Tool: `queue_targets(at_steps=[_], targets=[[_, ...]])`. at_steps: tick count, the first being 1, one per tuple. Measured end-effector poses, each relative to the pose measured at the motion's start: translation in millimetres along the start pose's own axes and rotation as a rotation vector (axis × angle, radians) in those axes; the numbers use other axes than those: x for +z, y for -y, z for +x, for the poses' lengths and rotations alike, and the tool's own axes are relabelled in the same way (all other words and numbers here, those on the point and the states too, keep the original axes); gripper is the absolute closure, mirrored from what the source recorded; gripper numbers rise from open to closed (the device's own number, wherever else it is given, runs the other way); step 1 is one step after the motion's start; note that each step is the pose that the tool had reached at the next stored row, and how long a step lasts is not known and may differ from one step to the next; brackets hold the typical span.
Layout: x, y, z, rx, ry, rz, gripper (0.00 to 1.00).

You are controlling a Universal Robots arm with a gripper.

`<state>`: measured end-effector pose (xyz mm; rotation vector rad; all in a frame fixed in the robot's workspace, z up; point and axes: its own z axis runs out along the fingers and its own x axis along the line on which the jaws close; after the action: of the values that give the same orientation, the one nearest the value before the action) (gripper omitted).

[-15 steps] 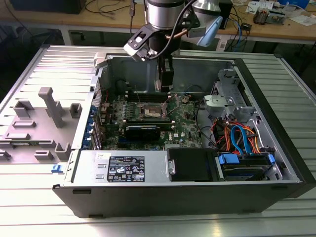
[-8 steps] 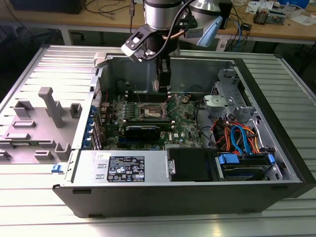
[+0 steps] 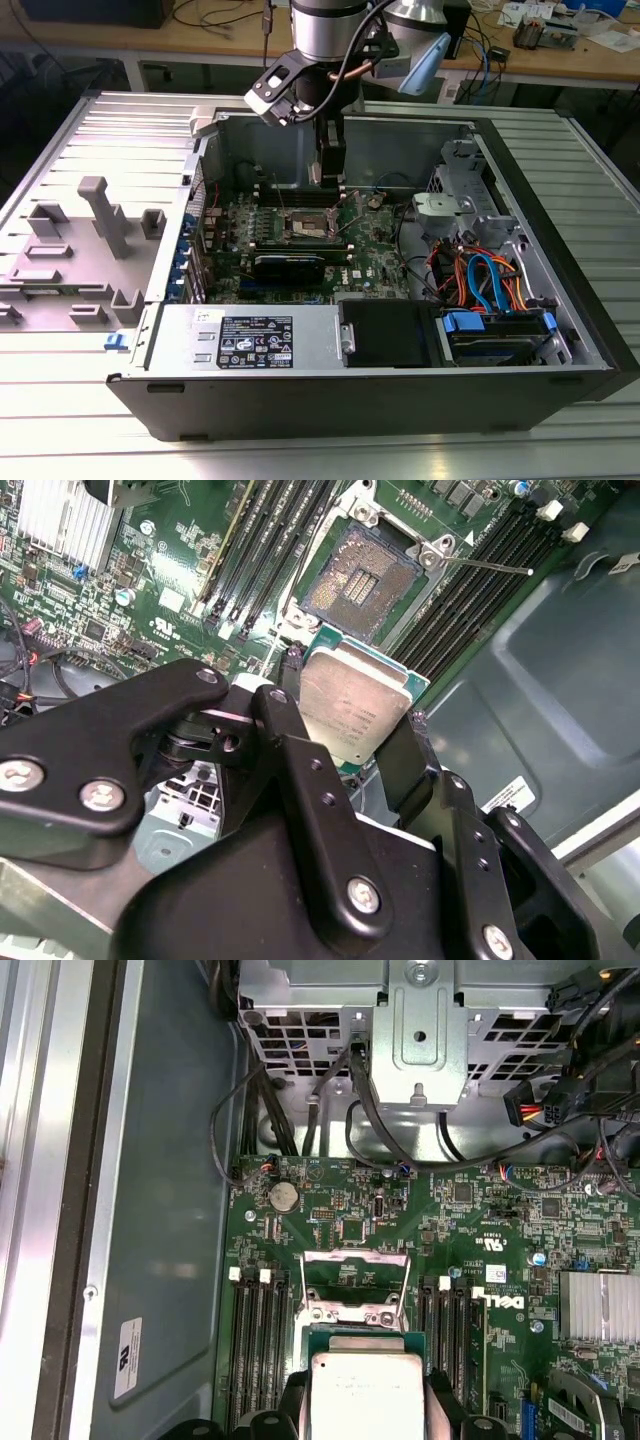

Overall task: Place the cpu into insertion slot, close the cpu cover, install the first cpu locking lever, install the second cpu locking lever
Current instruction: 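Place the cpu into insertion slot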

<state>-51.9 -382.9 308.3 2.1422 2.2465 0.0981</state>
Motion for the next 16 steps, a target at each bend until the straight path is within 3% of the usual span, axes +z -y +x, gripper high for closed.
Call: queue_targets(at_steps=[16], targets=[[12.6,6.8,0.0,0.007,0.0003,0.0111,0.45]])
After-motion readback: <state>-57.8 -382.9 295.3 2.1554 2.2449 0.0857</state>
